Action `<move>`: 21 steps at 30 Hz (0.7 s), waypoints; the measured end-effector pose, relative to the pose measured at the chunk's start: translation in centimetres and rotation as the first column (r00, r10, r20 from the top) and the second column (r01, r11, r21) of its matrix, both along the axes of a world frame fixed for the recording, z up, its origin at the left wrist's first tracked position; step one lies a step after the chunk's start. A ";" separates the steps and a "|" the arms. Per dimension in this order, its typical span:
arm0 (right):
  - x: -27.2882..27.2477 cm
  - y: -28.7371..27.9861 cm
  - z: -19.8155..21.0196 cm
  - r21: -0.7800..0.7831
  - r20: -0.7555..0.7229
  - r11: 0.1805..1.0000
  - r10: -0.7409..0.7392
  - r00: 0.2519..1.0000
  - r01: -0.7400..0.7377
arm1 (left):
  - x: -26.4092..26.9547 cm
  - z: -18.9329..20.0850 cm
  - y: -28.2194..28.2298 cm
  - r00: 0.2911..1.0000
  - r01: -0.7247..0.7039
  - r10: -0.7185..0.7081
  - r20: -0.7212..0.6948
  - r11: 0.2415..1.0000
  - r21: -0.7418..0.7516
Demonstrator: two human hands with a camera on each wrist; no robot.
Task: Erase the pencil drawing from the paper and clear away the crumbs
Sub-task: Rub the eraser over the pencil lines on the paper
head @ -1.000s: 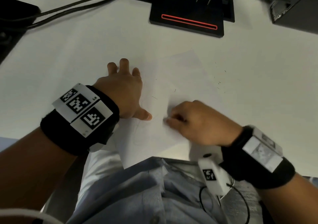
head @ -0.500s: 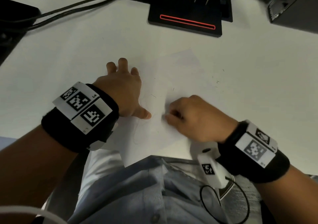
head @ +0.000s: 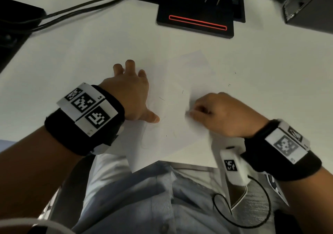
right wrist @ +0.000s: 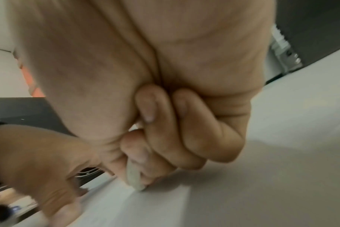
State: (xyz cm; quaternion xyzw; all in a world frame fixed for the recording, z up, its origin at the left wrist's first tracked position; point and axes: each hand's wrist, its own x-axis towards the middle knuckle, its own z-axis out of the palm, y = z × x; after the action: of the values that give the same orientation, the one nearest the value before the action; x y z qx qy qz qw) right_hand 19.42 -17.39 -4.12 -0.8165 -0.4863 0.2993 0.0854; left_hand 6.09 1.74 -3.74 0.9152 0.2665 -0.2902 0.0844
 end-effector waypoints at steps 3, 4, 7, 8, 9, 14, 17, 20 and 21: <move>0.0 -0.2 0.5 0.077 -0.208 0.971 -0.207 0.956 0.227 | -0.2 -0.2 0.1 0.999 0.038 -0.038 0.013 0.999 0.021; -0.9 -0.1 0.5 0.075 -0.425 0.945 -0.259 0.867 0.319 | -0.5 -0.2 0.3 0.999 0.049 -0.049 0.019 0.999 0.016; -4.8 0.5 -0.1 -0.137 -0.889 0.908 -0.289 0.355 0.395 | -1.5 -0.4 0.9 0.995 0.093 -0.092 0.023 0.995 -0.029; -5.8 0.6 -0.7 -0.204 -0.926 0.911 -0.298 0.230 0.358 | -1.8 -0.4 1.0 0.994 0.107 -0.106 0.023 0.993 -0.043; -6.2 0.6 -1.3 -0.248 -0.944 0.910 -0.304 0.130 0.332 | -2.2 -0.5 1.2 0.993 0.116 -0.115 0.019 0.992 -0.055; 0.1 1.3 -2.0 -0.333 -0.939 0.578 -0.279 -0.203 0.745 | -3.3 -0.3 1.2 0.992 0.124 -0.123 0.007 0.987 -0.099; 2.6 0.9 -0.9 -0.233 -0.969 0.302 -0.155 -0.194 0.924 | -3.3 -0.2 1.2 0.992 0.124 -0.123 0.019 0.986 -0.110; -1.2 1.1 -0.1 -0.228 -0.974 0.538 -0.119 -0.195 0.811 | -3.2 -0.1 1.2 0.993 0.119 -0.116 0.029 0.986 -0.116; -3.3 1.3 -0.2 -0.232 -0.973 0.673 -0.169 -0.160 0.702 | -3.1 -0.1 1.3 0.992 0.121 -0.118 0.031 0.986 -0.112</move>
State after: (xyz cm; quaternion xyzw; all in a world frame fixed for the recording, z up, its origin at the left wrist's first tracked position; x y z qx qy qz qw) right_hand 16.08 -16.11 -4.33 -0.4567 -0.0138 0.6097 0.6477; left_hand 2.96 3.00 -3.82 0.9268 0.1930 -0.2981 0.1219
